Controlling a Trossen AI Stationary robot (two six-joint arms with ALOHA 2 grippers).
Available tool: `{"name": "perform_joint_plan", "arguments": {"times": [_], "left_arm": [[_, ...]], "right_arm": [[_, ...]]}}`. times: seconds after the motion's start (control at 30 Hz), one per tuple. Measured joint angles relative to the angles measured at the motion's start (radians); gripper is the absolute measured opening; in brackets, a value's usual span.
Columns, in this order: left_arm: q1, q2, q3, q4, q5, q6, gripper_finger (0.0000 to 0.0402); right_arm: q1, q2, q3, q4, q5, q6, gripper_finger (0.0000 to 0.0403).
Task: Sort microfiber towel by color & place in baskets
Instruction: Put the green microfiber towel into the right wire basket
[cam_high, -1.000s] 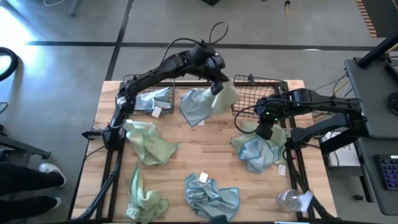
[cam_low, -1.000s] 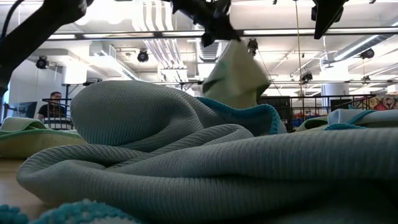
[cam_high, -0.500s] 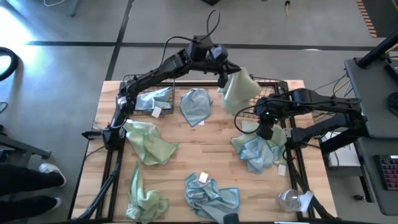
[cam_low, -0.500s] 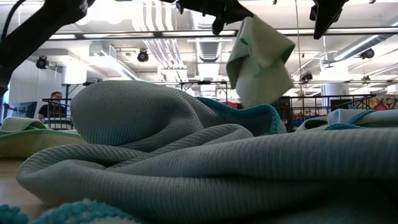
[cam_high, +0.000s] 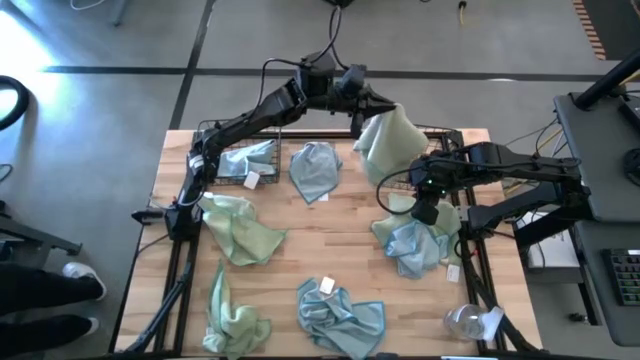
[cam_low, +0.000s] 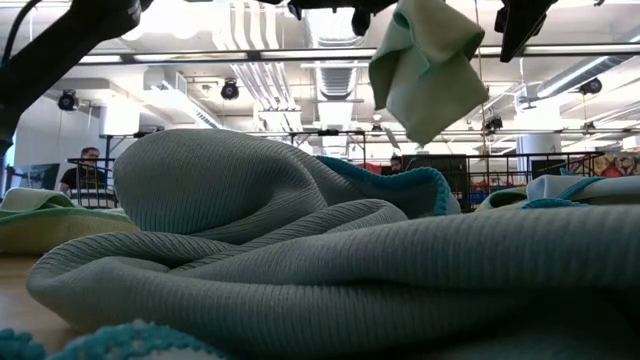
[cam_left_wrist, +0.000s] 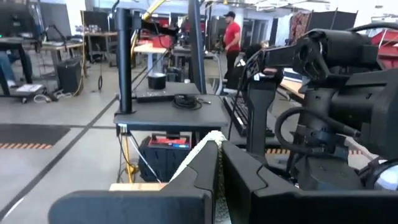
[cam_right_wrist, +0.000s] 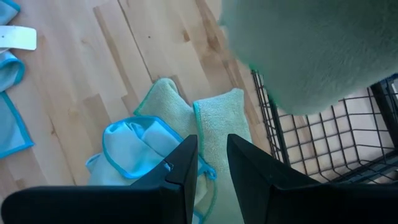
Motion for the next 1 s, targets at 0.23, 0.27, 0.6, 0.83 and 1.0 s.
{"name": "perform_joint_plan", "arguments": {"times": [0.23,0.27,0.6,0.83,1.0], "left_arm": [[-0.002,0.000,-0.014,0.002,0.022,0.050,0.0000],[-0.002,0.000,-0.017,0.003,0.022,0.051,0.0000],[-0.013,0.068,-0.016,0.042,0.268,0.043,0.0000],[-0.013,0.130,-0.014,0.115,0.301,-0.030,0.0000],[0.005,0.133,-0.014,0.127,0.056,-0.044,0.0000]], "right_arm": [[0.000,0.000,-0.003,0.011,0.000,0.000,0.0082],[0.000,0.000,-0.003,0.016,0.000,0.000,0.0082],[0.000,0.000,-0.004,0.052,0.000,0.000,0.0082],[0.000,0.000,-0.005,0.052,0.000,0.000,0.0082],[0.000,0.000,-0.005,0.052,-0.001,0.001,0.0082]]}}
